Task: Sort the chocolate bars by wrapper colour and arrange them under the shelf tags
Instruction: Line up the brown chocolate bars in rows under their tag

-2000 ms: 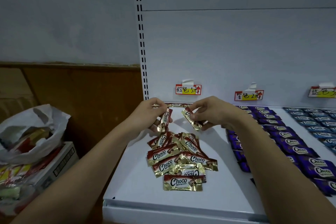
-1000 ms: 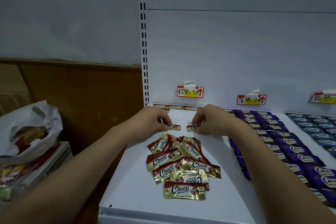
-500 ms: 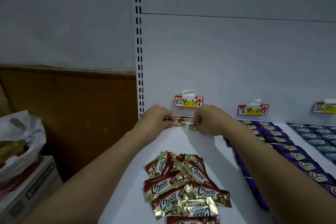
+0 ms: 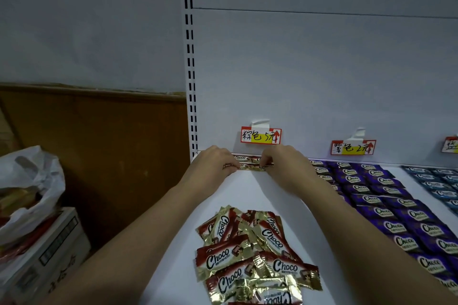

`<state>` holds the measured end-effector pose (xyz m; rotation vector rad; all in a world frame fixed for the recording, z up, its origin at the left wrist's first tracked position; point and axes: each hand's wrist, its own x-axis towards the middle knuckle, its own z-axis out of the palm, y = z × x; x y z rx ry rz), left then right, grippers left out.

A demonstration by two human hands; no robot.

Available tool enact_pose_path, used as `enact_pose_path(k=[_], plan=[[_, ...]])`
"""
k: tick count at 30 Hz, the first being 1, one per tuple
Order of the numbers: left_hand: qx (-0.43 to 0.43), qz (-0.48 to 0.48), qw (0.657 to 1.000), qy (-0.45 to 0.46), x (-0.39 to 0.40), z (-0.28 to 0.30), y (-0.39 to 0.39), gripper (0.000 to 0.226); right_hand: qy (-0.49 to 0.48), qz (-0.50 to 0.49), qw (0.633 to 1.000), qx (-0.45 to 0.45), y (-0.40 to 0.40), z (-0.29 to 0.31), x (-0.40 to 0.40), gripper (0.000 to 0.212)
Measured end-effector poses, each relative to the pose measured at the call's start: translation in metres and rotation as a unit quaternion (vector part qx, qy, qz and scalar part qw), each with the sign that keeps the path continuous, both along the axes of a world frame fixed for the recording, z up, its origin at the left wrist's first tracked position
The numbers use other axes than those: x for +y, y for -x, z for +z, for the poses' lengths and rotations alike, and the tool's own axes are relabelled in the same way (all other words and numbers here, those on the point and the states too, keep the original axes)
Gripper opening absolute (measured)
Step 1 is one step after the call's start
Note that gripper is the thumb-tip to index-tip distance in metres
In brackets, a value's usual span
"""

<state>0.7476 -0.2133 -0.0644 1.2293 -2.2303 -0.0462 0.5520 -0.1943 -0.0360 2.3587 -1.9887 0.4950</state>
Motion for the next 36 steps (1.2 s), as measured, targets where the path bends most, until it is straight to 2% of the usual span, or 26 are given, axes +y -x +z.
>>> enact_pose_path(k=[7, 13, 17, 20, 22, 24, 27, 29, 33, 36], plan=[[-0.011, -0.004, 1.000, 0.008, 0.000, 0.001, 0.001, 0.022, 0.005, -0.002, 1.000, -0.005, 0.000, -0.004, -0.004, 0.032], [-0.012, 0.001, 1.000, 0.019, 0.000, 0.000, 0.001, 0.022, 0.007, -0.008, 1.000, -0.001, -0.002, 0.002, -0.002, 0.030], [-0.016, 0.030, 0.999, 0.029, 0.010, 0.009, 0.001, 0.024, 0.011, 0.000, 0.998, -0.061, -0.006, 0.030, 0.009, 0.027], [0.048, 0.034, 0.998, -0.037, 0.023, 0.020, 0.000, 0.019, -0.033, 0.073, 0.993, -0.084, -0.010, 0.055, 0.022, 0.019], [0.123, 0.003, 0.987, -0.102, 0.037, 0.025, -0.004, 0.014, -0.091, 0.138, 0.982, -0.091, -0.011, 0.066, 0.033, 0.012], [0.158, -0.020, 0.977, -0.139, 0.056, 0.026, -0.012, 0.015, -0.144, 0.193, 0.965, -0.104, -0.009, 0.068, 0.045, 0.006], [0.151, -0.044, 0.971, -0.180, 0.082, 0.027, -0.023, 0.017, -0.202, 0.239, 0.940, -0.134, -0.005, 0.059, 0.061, 0.005], [0.131, -0.044, 0.971, -0.197, 0.093, 0.028, -0.028, 0.014, -0.225, 0.247, 0.935, -0.119, -0.002, 0.053, 0.067, 0.007], [0.110, -0.034, 0.959, -0.259, 0.104, 0.031, -0.035, 0.007, -0.283, 0.220, 0.928, -0.103, 0.009, 0.053, 0.076, 0.023], [0.102, -0.028, 0.954, -0.280, 0.108, 0.030, -0.033, 0.005, -0.311, 0.197, 0.928, -0.051, 0.007, 0.053, 0.081, 0.034]])
